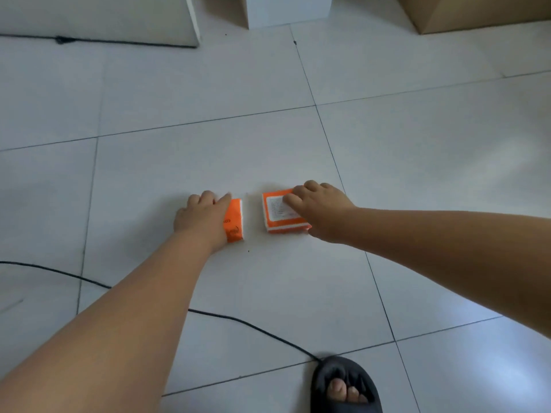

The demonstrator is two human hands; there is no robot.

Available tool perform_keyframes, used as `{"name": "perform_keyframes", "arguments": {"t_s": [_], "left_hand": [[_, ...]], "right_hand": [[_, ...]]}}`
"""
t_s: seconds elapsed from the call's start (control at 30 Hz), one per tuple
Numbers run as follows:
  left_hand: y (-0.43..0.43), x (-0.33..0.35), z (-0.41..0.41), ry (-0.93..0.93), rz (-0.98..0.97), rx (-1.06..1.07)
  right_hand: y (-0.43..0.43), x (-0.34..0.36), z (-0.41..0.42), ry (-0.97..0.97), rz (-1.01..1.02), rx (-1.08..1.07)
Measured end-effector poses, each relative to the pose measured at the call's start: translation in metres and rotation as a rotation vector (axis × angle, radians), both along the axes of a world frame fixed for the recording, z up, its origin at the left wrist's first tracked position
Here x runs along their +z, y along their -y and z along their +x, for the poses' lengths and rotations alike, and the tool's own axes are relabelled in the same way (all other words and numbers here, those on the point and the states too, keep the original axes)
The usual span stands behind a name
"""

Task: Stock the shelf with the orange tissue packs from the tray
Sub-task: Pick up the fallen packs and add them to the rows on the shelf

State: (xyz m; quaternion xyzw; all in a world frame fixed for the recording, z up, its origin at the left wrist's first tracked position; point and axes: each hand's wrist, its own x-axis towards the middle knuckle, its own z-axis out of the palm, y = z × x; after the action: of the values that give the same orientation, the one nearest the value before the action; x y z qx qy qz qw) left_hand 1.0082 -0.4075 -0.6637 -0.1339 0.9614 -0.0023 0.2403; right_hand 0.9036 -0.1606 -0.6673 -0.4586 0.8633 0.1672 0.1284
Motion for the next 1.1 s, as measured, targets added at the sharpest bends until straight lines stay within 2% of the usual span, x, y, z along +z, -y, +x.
{"name": "perform_keyframes", "arguments": {"t_s": [0.07,0.13,0.23,0.3,0.37,0.43,0.53,0.63,0.77,0.83,0.93,1.1], "left_hand": [[-0.005,0.002,0.001,0.043,-0.085,0.057],[-0.007,0.001,0.002,0.054,-0.026,0.181],[-0.007,0.002,0.006,-0.089,0.298,0.528],[-0.009,0.0,0.008,-0.26,0.52,0.808],[-0.012,0.002,0.008,-0.348,0.751,1.082],[-0.012,-0.002,0.01,-0.371,1.001,1.25],[-0.014,-0.013,0.011,-0.409,1.259,1.341],[-0.025,0.0,0.011,-0.388,1.379,1.357],[-0.025,0.011,0.022,-0.494,1.344,1.355],[-0.021,0.023,0.037,-0.532,1.396,1.39],[-0.015,0.06,0.065,-0.551,1.47,1.4],[0.017,0.168,0.14,-0.765,1.387,1.344]], "right_hand": [[0.007,-0.001,-0.002,-0.016,-0.037,-0.047],[0.012,0.0,-0.002,0.128,-0.147,-0.22],[0.017,0.012,-0.004,0.445,-0.363,-0.522],[0.02,0.021,-0.005,0.748,-0.559,-0.794],[0.021,0.025,-0.004,0.997,-0.648,-0.972],[0.023,0.023,-0.001,1.114,-0.681,-1.036],[0.026,0.018,0.01,1.258,-0.743,-1.136],[0.033,0.018,0.022,1.337,-0.739,-1.11],[0.045,0.032,0.032,1.304,-0.736,-1.016],[0.054,0.047,0.034,1.268,-0.745,-0.992],[0.067,0.082,0.045,1.273,-0.779,-0.971],[0.104,0.163,0.086,1.375,-0.856,-0.814]]}}
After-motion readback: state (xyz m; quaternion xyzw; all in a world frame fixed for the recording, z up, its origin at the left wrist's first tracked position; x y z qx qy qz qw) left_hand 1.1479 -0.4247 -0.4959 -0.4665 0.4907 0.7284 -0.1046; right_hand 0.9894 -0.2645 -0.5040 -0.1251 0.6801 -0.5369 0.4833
